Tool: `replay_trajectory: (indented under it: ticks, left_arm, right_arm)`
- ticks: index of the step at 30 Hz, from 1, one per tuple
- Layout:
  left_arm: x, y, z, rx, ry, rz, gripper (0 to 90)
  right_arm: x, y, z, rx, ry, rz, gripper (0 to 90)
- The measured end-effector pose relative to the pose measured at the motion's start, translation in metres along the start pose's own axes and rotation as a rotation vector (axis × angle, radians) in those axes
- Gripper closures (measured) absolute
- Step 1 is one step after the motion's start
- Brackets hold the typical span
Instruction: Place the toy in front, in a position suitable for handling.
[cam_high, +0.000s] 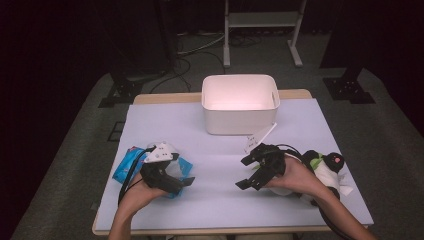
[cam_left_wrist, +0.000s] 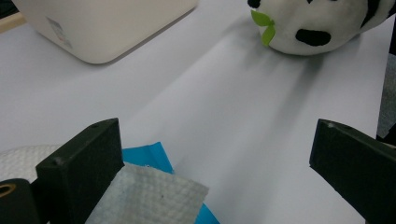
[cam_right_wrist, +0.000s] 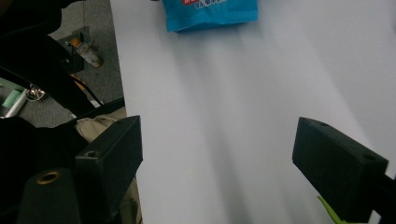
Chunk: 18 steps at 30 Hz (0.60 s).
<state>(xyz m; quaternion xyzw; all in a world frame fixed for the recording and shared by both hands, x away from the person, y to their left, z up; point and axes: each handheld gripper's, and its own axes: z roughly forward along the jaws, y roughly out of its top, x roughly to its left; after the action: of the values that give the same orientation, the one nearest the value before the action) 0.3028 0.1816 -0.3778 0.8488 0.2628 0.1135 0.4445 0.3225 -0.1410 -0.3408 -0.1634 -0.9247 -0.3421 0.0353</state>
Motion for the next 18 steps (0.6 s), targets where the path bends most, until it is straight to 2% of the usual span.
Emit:
replay_trajectory:
  ticks: [18]
  left_arm:
    - [0.000,0.000,0.002,0.006,-0.004,0.001,2.0]
  right_arm:
    - [0.000,0.006,-0.024,-0.006,-0.020,-0.010,14.9]
